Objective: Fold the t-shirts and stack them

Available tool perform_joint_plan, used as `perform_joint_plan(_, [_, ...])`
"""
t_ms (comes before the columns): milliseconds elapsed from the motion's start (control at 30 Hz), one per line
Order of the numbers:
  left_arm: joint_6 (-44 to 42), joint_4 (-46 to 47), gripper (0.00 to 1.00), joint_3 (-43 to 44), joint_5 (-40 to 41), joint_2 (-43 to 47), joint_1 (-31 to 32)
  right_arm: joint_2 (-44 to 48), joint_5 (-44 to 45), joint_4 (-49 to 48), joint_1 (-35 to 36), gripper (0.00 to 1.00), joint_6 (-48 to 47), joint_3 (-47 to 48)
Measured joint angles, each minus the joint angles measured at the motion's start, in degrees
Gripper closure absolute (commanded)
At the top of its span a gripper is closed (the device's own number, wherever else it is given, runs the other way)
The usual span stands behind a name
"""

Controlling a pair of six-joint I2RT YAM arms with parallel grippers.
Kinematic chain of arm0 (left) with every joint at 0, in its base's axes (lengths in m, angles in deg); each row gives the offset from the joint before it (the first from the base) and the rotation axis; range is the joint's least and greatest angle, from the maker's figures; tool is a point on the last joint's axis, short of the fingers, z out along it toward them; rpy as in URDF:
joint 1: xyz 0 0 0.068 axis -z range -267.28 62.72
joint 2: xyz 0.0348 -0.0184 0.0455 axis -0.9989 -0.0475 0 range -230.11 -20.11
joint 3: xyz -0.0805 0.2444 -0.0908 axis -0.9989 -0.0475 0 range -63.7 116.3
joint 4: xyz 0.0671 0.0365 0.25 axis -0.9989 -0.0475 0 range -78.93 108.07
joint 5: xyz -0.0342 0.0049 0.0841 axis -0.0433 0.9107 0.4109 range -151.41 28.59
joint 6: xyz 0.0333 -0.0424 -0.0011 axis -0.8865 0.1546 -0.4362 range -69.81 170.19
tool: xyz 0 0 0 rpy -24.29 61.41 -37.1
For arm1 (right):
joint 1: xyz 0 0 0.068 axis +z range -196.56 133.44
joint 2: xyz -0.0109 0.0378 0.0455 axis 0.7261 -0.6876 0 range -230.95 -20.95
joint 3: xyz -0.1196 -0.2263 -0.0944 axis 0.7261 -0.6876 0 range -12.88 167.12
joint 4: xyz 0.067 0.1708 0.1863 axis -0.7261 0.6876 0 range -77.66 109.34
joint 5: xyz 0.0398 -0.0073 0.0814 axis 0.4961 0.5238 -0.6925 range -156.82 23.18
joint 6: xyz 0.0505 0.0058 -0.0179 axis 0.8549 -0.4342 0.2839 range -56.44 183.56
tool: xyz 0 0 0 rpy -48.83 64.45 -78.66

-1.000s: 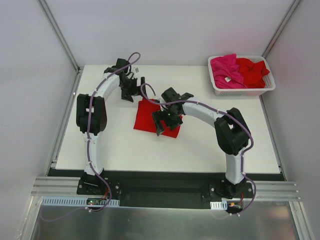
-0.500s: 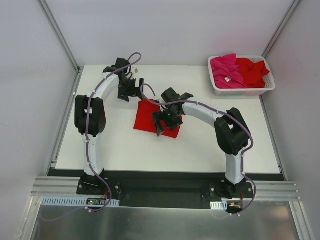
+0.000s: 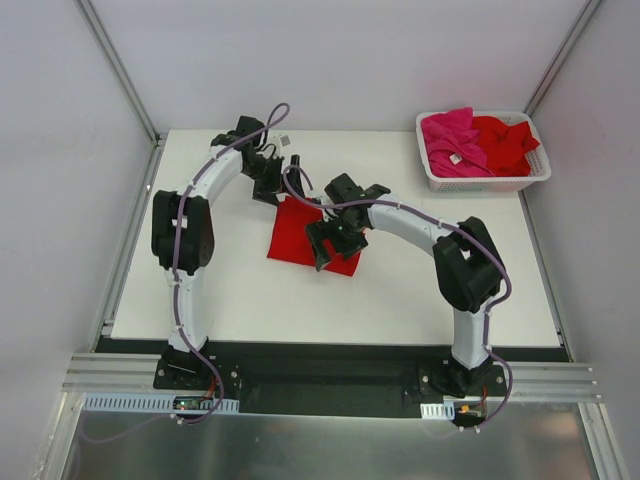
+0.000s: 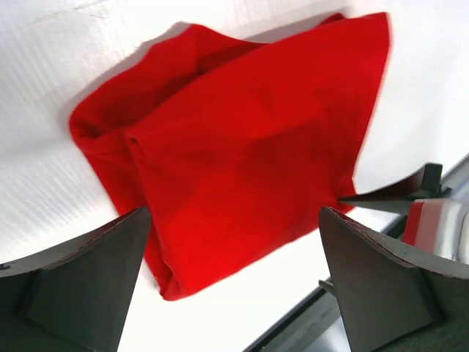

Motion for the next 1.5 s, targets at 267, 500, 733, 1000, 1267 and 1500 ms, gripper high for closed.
perform_joint_plan(267, [3.63,1.29,0.01,-0.9,-7.37,3.61,-1.27,7.69,2.51,-0.11,-1.11,0.04,0.15,0.13])
perform_joint_plan(500, [12.57,8.59,0.01,-14.53,-6.93,9.33,-8.37,4.76,5.99,-0.83,-0.79,0.04,-0.66,6.01])
perform_joint_plan(733, [21.0,15.02,0.01,-28.15,-3.45,23.61,-23.39,-8.44,7.72,-0.48,0.33,0.04,-2.05,22.08])
perform_joint_plan(1000, [22.64,20.0,0.01,-31.89,-6.23,38.27,-20.63,-17.16,12.22,-0.07,3.28,0.04,-4.42,23.52])
perform_joint_plan(1267, [22.8,19.91,0.01,-36.5,-6.78,39.39,-19.82,-18.36,20.76,-1.84,6.4,0.04,-7.48,21.44])
perform_joint_plan(1500, [22.62,20.02,0.01,-36.63,-6.99,40.81,-19.45,-8.9,22.58,-4.35,8.44,0.04,-8.46,6.43])
